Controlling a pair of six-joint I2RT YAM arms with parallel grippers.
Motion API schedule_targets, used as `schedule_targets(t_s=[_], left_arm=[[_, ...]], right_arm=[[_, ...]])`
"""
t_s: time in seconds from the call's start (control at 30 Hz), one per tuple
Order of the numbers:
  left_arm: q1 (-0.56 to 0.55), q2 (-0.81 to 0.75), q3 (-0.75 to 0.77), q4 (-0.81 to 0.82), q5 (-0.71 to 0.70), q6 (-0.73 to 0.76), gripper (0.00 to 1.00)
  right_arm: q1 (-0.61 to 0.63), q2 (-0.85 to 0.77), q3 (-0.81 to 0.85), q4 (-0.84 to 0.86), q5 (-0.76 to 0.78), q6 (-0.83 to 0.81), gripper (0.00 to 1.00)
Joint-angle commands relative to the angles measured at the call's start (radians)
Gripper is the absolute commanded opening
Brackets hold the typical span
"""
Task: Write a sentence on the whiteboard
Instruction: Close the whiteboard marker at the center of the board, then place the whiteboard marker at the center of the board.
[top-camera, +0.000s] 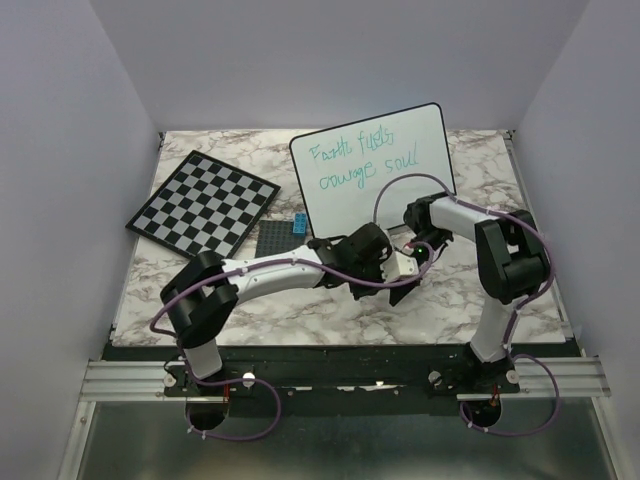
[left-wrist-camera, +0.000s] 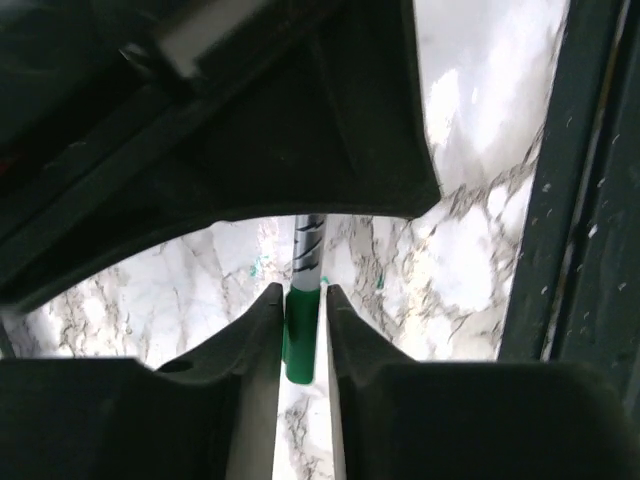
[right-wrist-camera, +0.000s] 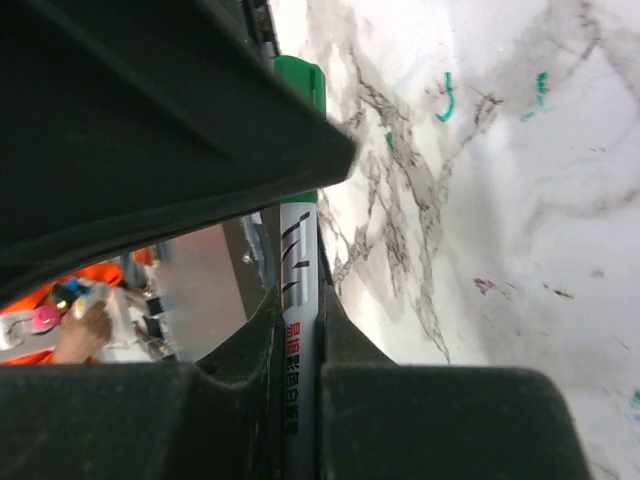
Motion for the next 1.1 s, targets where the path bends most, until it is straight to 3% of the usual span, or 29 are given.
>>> schedule_targets(t_s=[0.0,0.1,0.17,0.3,0.4,0.5,0.6,0.63,0.77,0.87,1.07], left_arm=[[-0.023,-0.221,-0.124,0.348,-0.055,-0.04,0.38],[-0.023,-0.333,-0.214,0.35,-0.102,-0.06,0.56],[-0.023,-0.391,-0.256,0.348,-0.133,-0.075,0.59],[-0.01,-0.589,-0.362,0.359,-0.312,-0.139,0.99],[0.067,-0.716,-0.428,0.336,-0.392,-0.236,0.99],[0.214,-0.837,-0.472,0.295,-0.301,-0.322,0.99],[0.292,-0.942,-0.52,0.272,-0.331,-0.346,0.99],[0.296,-0.964,-0.535,0.249,-0.355,-0.346,0.99],[0.299,-1.022,-0.525,0.152,-0.503,-0.333,0.99],[0.302,-1.06,-0.525,0.089,-0.549,-0.319,0.99],[0.319,-1.237,-0.617,0.078,-0.6,-0.38,0.99]], right_arm=[[-0.009,-0.108,-0.042,0.132,0.072,0.051,0.01],[-0.018,-0.161,-0.091,0.181,0.147,0.059,0.01],[-0.03,-0.194,-0.113,0.227,0.195,0.068,0.01],[-0.102,-0.239,-0.159,0.321,0.343,0.085,0.05],[-0.138,-0.283,-0.191,0.397,0.417,0.087,0.1],[-0.142,-0.319,-0.24,0.477,0.529,0.084,0.15],[-0.144,-0.346,-0.28,0.545,0.603,0.093,0.22],[-0.144,-0.357,-0.291,0.58,0.638,0.097,0.25],[-0.167,-0.394,-0.318,0.605,0.661,0.12,0.52],[-0.199,-0.452,-0.321,0.595,0.649,0.134,0.63],[-0.325,-0.66,-0.283,0.546,0.577,0.166,0.65]])
